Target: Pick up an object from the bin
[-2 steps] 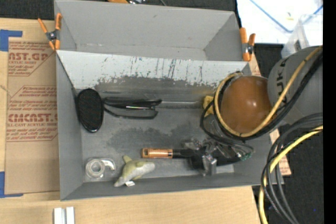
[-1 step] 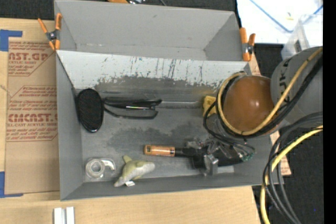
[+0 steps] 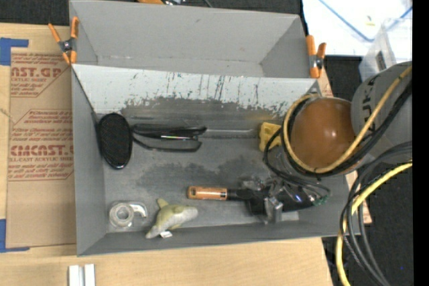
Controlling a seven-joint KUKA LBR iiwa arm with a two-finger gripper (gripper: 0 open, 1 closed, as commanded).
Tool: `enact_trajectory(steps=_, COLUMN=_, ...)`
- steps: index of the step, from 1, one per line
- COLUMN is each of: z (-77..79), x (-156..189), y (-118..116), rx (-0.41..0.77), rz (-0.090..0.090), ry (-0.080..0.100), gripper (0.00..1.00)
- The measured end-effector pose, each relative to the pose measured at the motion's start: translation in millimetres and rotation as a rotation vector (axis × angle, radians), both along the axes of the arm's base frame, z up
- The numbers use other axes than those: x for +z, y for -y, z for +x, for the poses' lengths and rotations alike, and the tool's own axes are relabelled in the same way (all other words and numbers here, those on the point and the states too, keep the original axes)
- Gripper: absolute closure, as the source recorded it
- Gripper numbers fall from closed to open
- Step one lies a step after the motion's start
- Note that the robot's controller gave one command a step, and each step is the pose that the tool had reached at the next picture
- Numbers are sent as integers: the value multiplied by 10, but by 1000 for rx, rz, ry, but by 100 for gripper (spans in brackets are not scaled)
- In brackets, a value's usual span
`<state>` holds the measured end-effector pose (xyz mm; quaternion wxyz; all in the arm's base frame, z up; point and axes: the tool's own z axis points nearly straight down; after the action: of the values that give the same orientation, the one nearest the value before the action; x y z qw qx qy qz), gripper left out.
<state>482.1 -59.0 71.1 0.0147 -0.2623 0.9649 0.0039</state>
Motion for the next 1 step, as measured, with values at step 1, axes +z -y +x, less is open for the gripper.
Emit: enact_trajectory(steps=1, z=43, x=106, y=149, rx=-22, rz=2, ry=-6, gripper=100)
